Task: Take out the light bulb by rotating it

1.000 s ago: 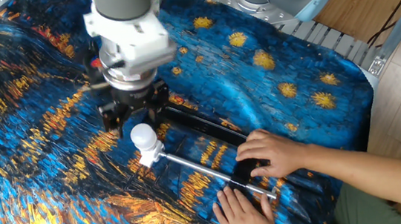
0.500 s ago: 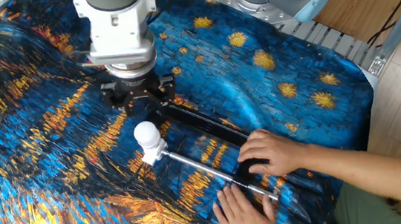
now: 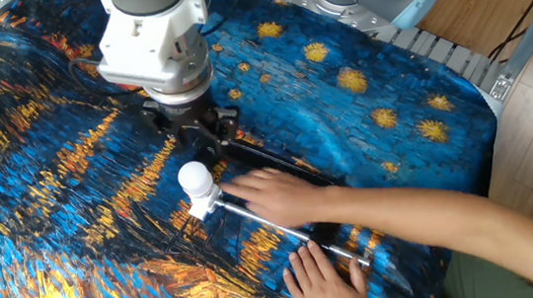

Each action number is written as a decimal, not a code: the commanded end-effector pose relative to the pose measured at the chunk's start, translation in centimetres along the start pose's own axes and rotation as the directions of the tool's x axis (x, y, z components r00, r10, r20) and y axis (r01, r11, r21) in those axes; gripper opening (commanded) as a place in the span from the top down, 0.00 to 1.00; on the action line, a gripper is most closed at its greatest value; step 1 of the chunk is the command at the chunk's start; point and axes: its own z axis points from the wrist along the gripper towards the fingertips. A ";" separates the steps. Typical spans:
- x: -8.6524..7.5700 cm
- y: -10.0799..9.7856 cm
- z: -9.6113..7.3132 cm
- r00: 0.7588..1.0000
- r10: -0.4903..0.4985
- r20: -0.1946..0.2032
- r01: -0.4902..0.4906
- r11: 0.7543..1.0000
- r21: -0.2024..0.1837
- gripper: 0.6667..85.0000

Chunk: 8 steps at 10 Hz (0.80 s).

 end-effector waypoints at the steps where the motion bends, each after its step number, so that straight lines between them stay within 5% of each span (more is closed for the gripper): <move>1: -0.8 0.6 0.1 0.995 0.103 0.002 -0.103 0.995 -0.010 0.32; 8: -1.9 -0.1 0.9 0.993 0.119 0.023 -0.119 0.993 0.012 0.34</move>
